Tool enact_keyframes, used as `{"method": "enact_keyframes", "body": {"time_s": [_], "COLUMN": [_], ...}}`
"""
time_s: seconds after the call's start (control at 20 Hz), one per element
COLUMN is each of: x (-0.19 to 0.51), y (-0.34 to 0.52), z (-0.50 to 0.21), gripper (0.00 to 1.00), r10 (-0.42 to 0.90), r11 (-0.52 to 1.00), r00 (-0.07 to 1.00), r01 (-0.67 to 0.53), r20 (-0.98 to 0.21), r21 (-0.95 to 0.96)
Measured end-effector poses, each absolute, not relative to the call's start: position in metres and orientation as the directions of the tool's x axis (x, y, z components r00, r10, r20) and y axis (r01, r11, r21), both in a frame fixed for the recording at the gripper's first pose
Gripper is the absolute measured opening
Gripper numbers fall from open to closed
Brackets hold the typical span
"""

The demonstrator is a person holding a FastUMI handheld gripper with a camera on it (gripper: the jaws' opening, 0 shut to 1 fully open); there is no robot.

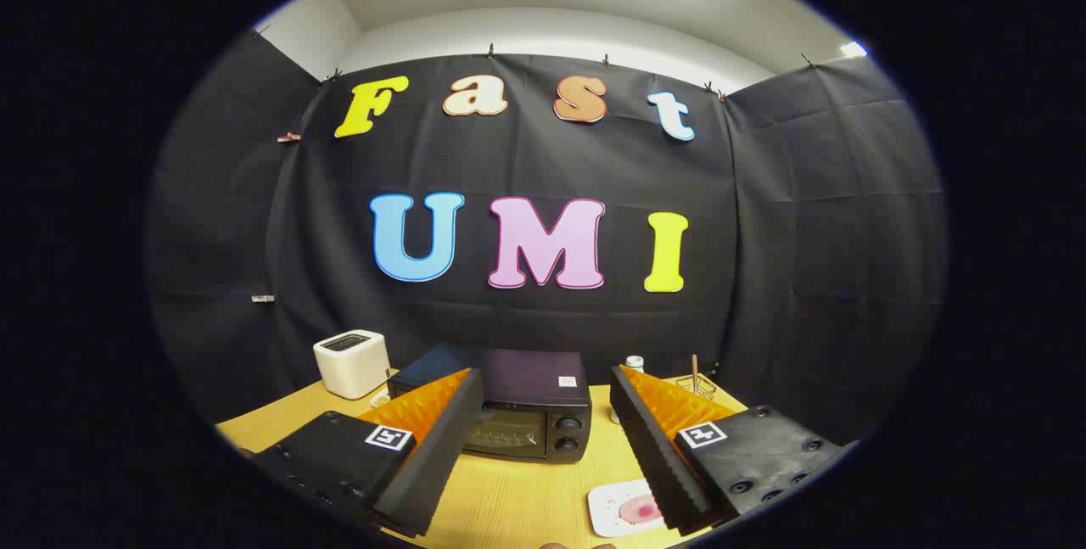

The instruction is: Open the toaster oven, put the food inside, and close the toaster oven door.

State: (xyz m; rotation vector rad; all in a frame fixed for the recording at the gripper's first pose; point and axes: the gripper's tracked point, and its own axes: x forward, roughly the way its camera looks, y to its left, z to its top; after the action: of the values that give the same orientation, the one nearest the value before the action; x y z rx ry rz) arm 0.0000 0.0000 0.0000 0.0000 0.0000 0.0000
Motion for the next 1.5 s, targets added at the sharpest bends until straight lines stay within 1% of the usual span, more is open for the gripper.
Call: {"method": "enact_keyframes", "body": {"time_s": [0.5, 1.0, 1.25, 1.5], "x": [-0.001, 0.013, 0.032, 0.063], "y": [0.0, 0.01, 0.028, 0.044], "z": [-0.01, -0.028, -0.038, -0.045], "gripper": [0.98, 0.98, 0.98, 0.98], "r10": [-0.017, -0.025, 0.008, 0.002], "r11": [1.0, 1.0, 1.0, 1.0], "r00": [0.999, 0.994, 0.987, 0.982], "r01": [0.017, 0.025, -0.006, -0.003], "r20": [-0.033, -0.106, -0.158, -0.187], "r21": [-0.008, -0.001, 0.011, -0.005]}}
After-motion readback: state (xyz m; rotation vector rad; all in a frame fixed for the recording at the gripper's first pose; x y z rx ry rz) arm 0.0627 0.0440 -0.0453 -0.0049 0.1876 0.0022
